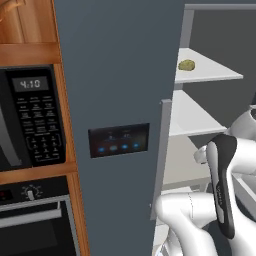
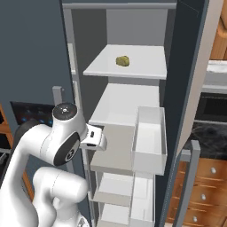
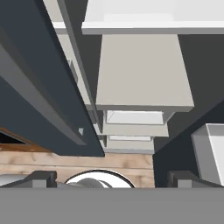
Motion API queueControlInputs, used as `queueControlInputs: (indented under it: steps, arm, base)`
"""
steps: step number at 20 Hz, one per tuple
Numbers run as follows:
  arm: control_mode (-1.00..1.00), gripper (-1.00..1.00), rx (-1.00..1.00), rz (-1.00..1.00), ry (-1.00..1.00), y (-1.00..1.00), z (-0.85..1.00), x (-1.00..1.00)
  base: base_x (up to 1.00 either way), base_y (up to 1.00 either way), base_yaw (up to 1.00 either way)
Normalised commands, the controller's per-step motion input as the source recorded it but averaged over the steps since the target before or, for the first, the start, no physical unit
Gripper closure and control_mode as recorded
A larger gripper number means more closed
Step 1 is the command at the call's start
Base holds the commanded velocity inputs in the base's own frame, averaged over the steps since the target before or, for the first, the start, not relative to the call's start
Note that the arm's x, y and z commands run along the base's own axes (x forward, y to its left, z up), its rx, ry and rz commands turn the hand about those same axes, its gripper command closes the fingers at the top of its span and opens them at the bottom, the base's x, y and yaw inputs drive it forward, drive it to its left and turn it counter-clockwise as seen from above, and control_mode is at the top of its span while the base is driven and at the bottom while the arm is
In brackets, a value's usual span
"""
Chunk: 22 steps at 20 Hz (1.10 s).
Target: Retrieve the sausage and cheese from the fridge and place them on the cutting board on the counter.
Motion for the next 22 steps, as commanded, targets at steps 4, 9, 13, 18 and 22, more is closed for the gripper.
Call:
queueControlInputs:
  steps: [4,9,13,18,22]
  arm:
    - [-1.00,-1.00,0.00,0.00,0.00,0.00,0.00,0.00]
    - [-1.00,-1.00,-0.02,0.00,-0.06,0.00,0.07,-0.01]
    - [-1.00,-1.00,-0.03,-0.01,-0.10,0.00,0.43,0.04]
    - [-1.00,-1.00,-0.11,-0.06,-0.17,-0.02,0.50,0.17]
    - [-1.00,-1.00,0.01,-0.02,-0.03,-0.16,0.57,0.17]
  base:
    - [0.00,0.00,0.00]
    - [0.00,0.00,0.00]
    - [0.00,0.00,0.00]
    - [0.00,0.00,0.00]
    - [0.00,0.00,0.00]
